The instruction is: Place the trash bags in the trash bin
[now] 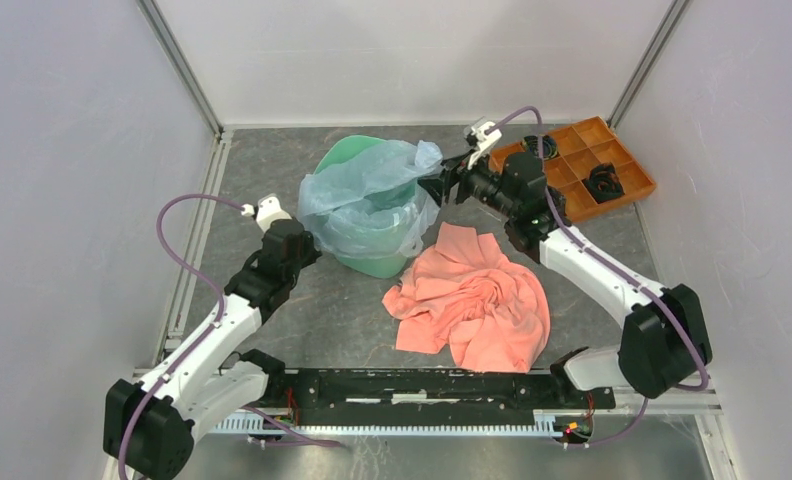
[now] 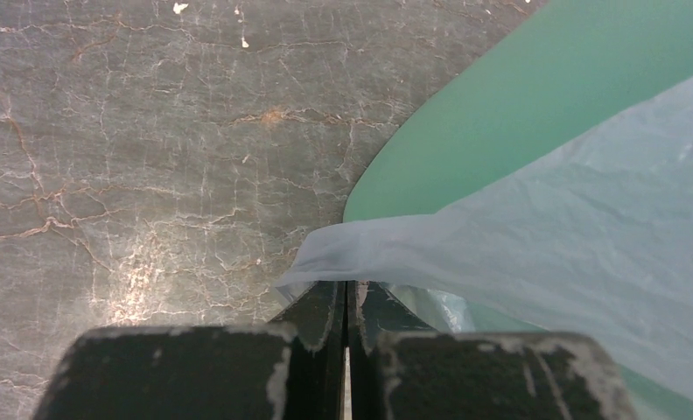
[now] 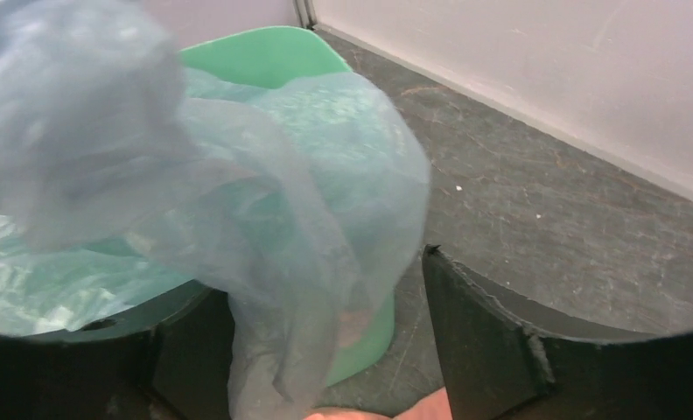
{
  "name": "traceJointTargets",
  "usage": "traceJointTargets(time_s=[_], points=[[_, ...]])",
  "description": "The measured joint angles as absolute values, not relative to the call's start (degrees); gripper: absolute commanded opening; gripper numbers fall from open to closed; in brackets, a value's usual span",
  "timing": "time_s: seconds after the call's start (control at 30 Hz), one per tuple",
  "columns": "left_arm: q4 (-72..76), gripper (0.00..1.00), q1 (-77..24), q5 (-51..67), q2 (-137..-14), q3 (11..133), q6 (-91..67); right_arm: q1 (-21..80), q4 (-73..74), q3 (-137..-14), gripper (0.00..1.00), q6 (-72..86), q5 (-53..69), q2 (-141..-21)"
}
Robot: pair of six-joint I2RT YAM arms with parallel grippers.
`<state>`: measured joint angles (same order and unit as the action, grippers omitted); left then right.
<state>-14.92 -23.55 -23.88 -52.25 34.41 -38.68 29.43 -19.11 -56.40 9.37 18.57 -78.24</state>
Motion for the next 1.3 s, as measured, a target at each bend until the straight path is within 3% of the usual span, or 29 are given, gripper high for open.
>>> traceJointTargets(time_s=[0.23, 0.43, 0.57, 0.63, 0.77, 0.83, 0.97, 1.3], points=[[-14.94, 0.02, -23.09, -23.90, -52.12, 34.39, -38.19, 23.73, -21.78, -56.84, 0.77, 12.32, 28.53, -81.34], [-14.90, 0.02, -22.94, -23.90, -51.94, 34.37, -38.11, 22.55, -25.17, -58.74, 0.65, 12.67, 32.47, -84.90], [-14.85, 0.02, -22.96, -23.92, -52.53, 34.37, -38.13, 21.43, -29.65, -63.44, 0.51, 13.80, 35.53, -91.81], [-14.83, 0.02, -22.94, -23.92, -53.04, 34.37, -38.11, 20.97, -34.17, -64.29, 0.49, 16.84, 37.41, -94.89], [-14.72, 0.02, -22.65, -23.97, -53.74, 34.37, -38.11, 19.86, -45.17, -64.49, 0.52, 25.87, 40.36, -100.01], [-14.61, 0.02, -22.46, -23.97, -54.06, 34.37, -38.11, 19.53, -49.04, -64.49, 0.59, 30.17, 41.15, -101.75], [-14.50, 0.02, -22.20, -23.94, -54.85, 34.37, -38.11, 18.63, -52.42, -64.49, 0.68, 38.00, 41.43, -104.07], [-14.15, 0.04, -21.82, -23.88, -54.13, 34.09, -38.13, 14.74, -64.79, -67.09, 0.79, 60.07, 45.25, -113.73]])
